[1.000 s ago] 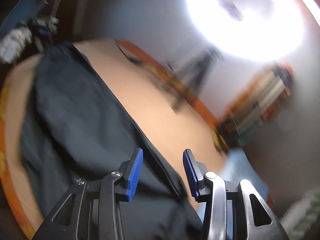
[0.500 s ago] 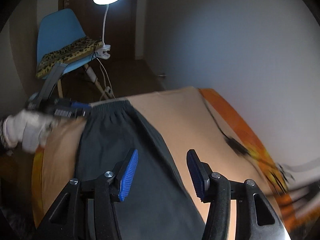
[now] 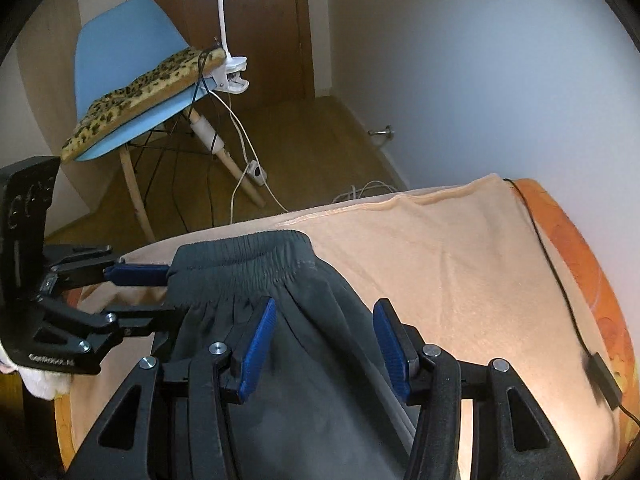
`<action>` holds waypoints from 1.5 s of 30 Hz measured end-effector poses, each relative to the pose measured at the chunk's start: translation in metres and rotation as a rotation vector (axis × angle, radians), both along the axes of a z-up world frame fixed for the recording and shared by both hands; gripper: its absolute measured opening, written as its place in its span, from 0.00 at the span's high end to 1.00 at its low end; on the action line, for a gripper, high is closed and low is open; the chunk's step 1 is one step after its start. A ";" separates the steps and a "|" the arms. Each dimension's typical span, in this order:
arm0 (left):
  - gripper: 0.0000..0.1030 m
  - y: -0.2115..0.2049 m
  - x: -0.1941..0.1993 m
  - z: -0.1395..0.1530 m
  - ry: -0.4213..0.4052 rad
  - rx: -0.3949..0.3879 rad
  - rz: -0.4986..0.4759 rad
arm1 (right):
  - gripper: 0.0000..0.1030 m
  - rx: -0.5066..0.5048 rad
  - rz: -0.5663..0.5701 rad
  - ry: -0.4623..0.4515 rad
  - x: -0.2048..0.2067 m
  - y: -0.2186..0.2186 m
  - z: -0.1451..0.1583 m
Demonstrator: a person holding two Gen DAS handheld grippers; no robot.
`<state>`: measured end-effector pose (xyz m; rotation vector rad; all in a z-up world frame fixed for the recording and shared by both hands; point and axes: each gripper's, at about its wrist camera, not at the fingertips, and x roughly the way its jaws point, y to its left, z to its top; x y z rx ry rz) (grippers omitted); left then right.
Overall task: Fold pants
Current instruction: 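Lift the waistband with both grippers, holding it taut between them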
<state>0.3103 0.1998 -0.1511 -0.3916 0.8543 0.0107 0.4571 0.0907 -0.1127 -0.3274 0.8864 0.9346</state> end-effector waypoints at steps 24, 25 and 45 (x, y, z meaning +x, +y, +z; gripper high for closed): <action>0.71 -0.003 -0.014 0.005 -0.028 -0.026 0.053 | 0.99 0.188 0.000 0.060 0.012 0.015 0.033; 0.71 0.000 -0.014 0.005 -0.027 -0.030 0.064 | 0.99 0.142 0.000 0.070 0.015 0.019 0.023; 0.49 0.010 0.017 -0.008 0.013 -0.075 0.140 | 0.45 0.038 -0.060 0.216 0.041 0.009 -0.025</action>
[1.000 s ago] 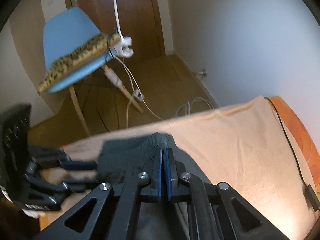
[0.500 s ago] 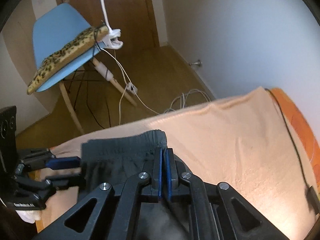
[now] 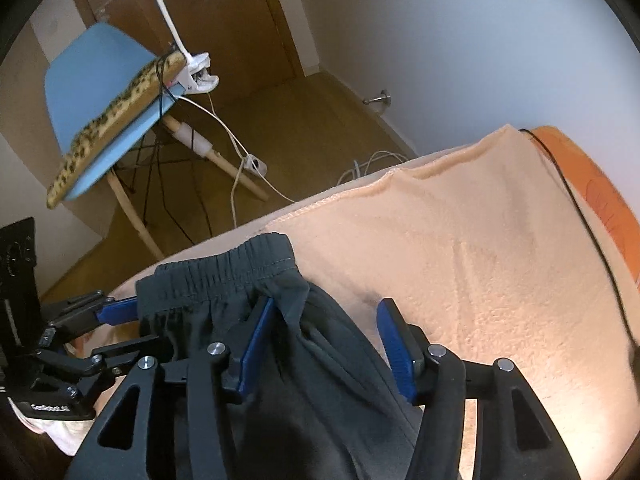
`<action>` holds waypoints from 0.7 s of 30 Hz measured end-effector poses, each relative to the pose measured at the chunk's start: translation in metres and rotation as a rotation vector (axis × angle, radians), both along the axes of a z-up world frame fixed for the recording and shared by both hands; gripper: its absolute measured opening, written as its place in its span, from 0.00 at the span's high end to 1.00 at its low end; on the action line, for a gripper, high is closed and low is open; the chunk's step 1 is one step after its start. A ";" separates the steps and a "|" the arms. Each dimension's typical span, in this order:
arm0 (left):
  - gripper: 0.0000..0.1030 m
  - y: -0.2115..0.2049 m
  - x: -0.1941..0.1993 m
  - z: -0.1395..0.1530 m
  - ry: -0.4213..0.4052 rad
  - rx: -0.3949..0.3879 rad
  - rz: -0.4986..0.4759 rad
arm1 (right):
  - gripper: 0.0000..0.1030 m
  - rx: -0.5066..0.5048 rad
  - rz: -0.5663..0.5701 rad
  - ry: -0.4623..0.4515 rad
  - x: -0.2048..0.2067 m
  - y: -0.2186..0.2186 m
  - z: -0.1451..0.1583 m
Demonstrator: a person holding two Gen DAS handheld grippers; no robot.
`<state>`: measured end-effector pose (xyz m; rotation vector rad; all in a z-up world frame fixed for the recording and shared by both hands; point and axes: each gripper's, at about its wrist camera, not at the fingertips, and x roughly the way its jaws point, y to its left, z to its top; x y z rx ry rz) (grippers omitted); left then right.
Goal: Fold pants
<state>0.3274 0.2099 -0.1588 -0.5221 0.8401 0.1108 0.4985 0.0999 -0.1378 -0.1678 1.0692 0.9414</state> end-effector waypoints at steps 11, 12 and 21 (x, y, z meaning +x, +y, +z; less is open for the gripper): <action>0.93 0.006 -0.013 0.023 -0.149 -0.028 -0.008 | 0.99 0.062 0.049 -0.044 -0.025 0.008 0.018; 0.94 0.008 -0.015 0.028 -0.163 -0.017 -0.003 | 0.99 0.080 0.042 -0.052 -0.025 0.010 0.024; 0.94 0.019 -0.009 0.010 -0.077 0.051 0.001 | 0.81 0.012 0.028 -0.103 -0.028 0.038 0.026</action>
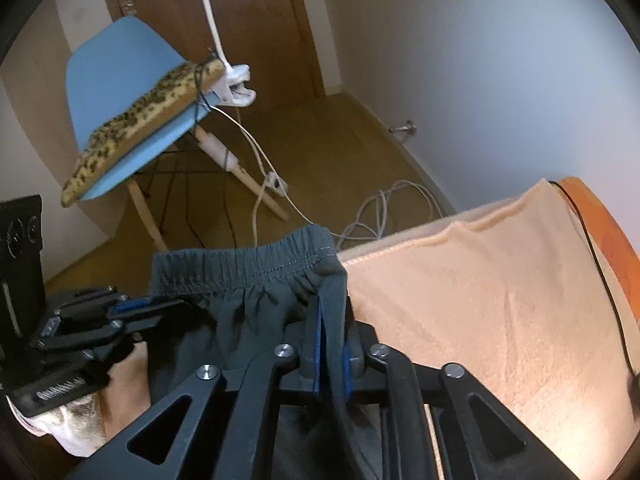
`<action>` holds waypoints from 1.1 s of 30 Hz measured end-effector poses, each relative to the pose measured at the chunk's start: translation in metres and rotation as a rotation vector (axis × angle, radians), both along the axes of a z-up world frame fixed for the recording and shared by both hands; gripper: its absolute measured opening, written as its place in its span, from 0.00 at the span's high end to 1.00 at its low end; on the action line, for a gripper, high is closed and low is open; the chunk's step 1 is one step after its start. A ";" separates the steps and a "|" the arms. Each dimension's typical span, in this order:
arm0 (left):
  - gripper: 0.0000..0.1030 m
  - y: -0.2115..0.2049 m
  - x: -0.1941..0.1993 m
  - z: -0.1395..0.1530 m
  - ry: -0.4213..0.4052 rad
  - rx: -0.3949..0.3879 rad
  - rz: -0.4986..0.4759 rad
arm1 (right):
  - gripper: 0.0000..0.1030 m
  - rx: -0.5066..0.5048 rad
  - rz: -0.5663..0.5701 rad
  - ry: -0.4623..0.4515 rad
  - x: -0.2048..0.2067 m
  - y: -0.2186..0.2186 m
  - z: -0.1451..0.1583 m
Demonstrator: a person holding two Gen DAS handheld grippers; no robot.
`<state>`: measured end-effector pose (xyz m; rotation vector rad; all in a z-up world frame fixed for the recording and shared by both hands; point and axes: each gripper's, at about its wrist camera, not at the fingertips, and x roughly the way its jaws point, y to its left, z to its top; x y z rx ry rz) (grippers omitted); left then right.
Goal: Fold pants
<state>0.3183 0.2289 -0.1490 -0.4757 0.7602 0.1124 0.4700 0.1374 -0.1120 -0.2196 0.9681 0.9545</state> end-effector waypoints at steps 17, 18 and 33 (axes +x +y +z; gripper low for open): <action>0.58 0.003 -0.052 0.065 0.011 0.076 0.032 | 0.59 0.065 -0.180 -0.173 -0.097 -0.157 0.138; 0.58 0.000 -0.056 0.071 0.002 0.084 0.021 | 0.59 0.069 -0.190 -0.182 -0.106 -0.166 0.146; 0.58 -0.119 -0.127 0.156 -0.110 0.122 -0.350 | 0.50 0.006 -0.552 -0.223 -0.284 -0.389 0.192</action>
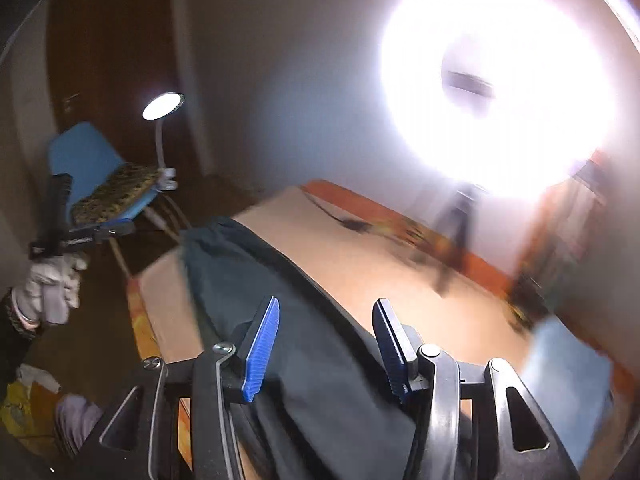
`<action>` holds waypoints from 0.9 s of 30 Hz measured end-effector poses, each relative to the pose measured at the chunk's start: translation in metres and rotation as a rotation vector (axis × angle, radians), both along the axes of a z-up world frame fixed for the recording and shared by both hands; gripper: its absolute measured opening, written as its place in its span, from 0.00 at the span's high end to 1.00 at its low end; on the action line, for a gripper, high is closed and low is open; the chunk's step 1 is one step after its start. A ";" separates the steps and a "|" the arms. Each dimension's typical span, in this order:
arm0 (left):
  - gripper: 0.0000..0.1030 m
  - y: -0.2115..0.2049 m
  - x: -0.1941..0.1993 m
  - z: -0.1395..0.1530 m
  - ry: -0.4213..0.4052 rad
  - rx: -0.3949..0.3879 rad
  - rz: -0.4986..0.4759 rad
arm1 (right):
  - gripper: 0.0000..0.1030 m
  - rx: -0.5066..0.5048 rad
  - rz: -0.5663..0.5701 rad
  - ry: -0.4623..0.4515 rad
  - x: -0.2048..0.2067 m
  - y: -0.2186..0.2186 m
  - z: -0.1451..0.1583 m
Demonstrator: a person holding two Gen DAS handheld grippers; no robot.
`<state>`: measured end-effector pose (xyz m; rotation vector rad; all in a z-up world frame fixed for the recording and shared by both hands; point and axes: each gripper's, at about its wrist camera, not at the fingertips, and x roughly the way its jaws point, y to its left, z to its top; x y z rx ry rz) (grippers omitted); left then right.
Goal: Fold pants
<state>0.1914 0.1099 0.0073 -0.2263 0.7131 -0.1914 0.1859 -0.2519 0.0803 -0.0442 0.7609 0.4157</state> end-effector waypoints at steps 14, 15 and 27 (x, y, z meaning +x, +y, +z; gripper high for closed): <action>0.58 -0.163 -0.026 -0.036 0.116 0.004 -0.390 | 0.51 -0.033 -0.291 0.153 -0.166 -0.153 -0.065; 0.58 -0.176 -0.028 -0.041 0.131 0.008 -0.416 | 0.51 -0.035 -0.294 0.160 -0.175 -0.160 -0.069; 0.58 -0.296 -0.058 -0.084 0.260 0.084 -0.688 | 0.51 -0.125 -0.206 0.278 -0.261 -0.178 -0.131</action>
